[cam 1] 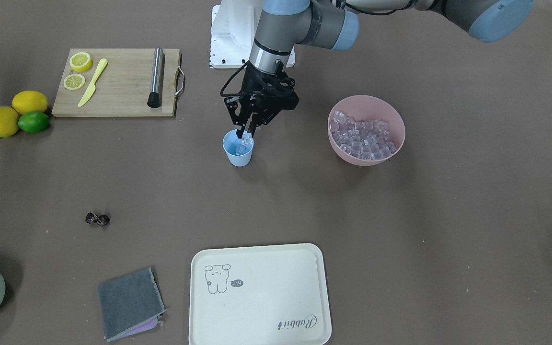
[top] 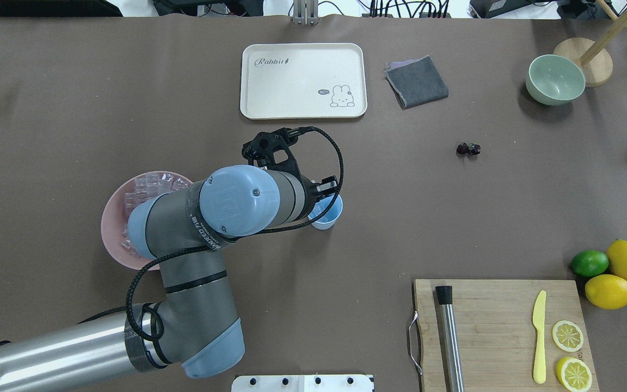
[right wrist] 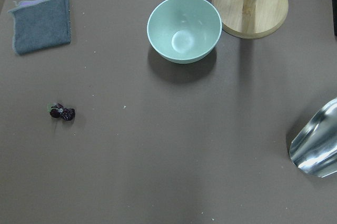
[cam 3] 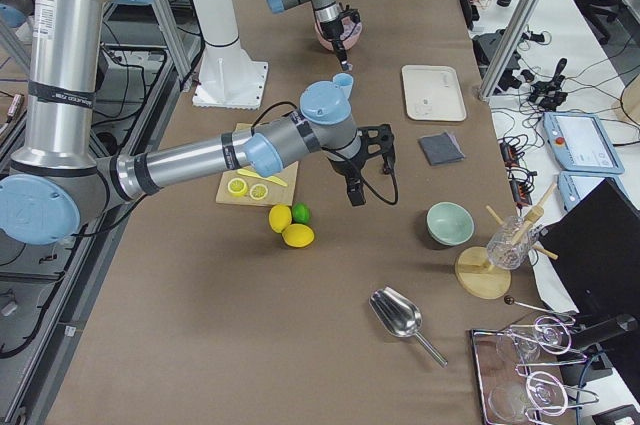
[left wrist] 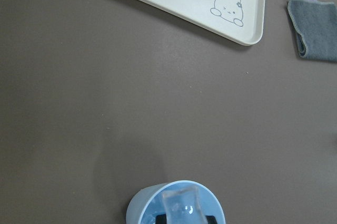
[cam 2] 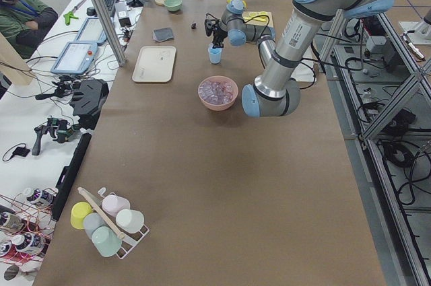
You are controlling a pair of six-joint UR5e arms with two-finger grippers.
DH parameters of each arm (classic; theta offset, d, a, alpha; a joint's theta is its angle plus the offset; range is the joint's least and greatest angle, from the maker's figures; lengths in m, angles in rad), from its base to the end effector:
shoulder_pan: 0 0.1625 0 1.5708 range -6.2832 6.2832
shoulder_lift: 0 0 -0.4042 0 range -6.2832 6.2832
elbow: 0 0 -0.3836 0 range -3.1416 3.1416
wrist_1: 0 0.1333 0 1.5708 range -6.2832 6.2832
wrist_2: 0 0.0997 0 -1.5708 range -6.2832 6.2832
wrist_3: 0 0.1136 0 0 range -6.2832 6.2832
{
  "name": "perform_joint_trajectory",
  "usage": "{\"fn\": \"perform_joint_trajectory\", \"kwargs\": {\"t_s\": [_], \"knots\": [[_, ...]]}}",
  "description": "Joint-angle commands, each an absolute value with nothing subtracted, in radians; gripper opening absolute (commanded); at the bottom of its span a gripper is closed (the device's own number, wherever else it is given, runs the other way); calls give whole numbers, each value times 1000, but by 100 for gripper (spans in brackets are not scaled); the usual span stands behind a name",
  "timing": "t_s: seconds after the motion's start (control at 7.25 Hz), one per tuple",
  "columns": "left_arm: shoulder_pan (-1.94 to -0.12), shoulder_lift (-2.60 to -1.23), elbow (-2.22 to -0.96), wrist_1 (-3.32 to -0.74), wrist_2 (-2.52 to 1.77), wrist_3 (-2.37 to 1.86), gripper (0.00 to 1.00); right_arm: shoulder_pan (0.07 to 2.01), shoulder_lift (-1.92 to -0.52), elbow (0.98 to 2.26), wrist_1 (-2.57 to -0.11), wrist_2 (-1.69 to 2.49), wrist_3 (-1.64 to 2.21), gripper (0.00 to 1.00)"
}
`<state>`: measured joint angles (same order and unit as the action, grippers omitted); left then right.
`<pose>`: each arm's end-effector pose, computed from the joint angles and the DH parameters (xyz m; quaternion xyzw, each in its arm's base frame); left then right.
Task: Put ice and cherries in cup
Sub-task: 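Carry the ice cube with the left gripper to the blue cup, then open the left gripper to drop the ice cube into the cup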
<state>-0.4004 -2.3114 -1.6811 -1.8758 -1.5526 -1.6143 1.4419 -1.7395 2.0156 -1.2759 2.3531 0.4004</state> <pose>0.5640 -0.3857 0.1269 0.1045 0.5363 -0.1892 0.8159 -0.0023 -0.4319 0.4703 0.1556 -0.4212 0.0137 0.8934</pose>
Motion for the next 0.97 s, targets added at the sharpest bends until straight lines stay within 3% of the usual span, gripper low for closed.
{"fn": "perform_joint_trajectory", "kwargs": {"t_s": [0.0,0.14,0.41,0.69,0.83], "knots": [[-391,-2315,-1677,-1905,-1548,-1620,15,1442,-1740,2016,-1276,2353,400,100],[-391,-2315,-1678,-1905,-1548,-1617,42,1442,-1740,2016,-1276,2355,400,100],[-391,-2313,-1684,-1904,-1548,-1612,74,1442,-1740,2016,-1276,2356,400,100],[-394,-2304,-1713,-1899,-1549,-1612,97,1440,-1738,2017,-1276,2356,400,100],[-394,-2272,-1759,-1891,-1549,-1612,97,1439,-1732,2016,-1276,2355,400,100]]}}
